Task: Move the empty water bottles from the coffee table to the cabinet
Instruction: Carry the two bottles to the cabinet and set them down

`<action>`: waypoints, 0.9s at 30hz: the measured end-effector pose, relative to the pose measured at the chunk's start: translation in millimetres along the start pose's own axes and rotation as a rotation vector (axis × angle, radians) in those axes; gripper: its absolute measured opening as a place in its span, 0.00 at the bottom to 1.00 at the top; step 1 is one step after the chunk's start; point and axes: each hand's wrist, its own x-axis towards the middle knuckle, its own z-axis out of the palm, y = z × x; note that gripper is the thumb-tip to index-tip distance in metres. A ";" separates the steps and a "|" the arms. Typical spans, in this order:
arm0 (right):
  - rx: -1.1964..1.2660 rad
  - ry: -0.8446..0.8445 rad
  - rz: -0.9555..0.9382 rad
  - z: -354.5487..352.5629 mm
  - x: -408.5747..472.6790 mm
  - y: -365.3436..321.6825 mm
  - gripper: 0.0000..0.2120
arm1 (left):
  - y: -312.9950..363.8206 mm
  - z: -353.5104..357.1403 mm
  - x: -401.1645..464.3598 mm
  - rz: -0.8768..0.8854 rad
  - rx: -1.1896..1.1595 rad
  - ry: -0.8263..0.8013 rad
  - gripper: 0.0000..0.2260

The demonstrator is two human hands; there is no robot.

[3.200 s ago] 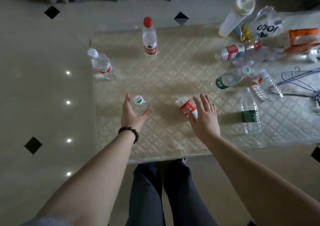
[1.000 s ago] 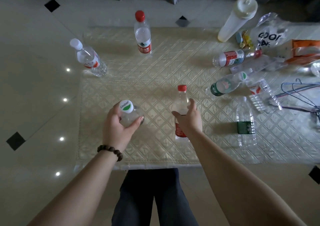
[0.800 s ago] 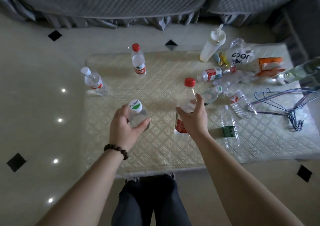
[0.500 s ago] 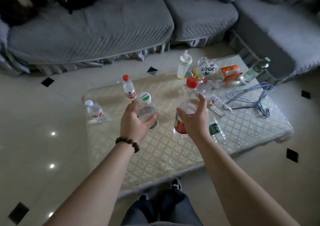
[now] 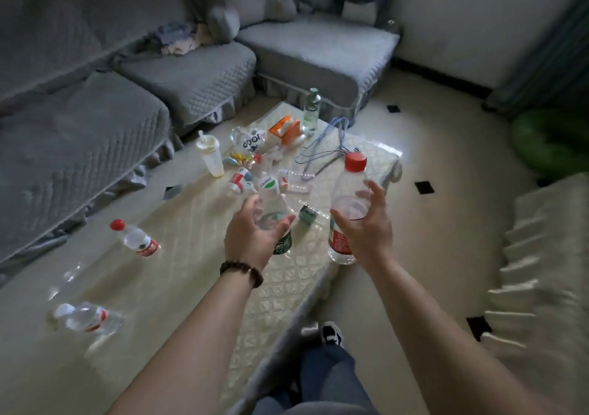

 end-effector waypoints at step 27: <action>-0.110 0.936 0.300 -461.0 74.3 198.5 0.34 | 344.1 445.0 -46.7 0.364 -0.170 -0.804 0.30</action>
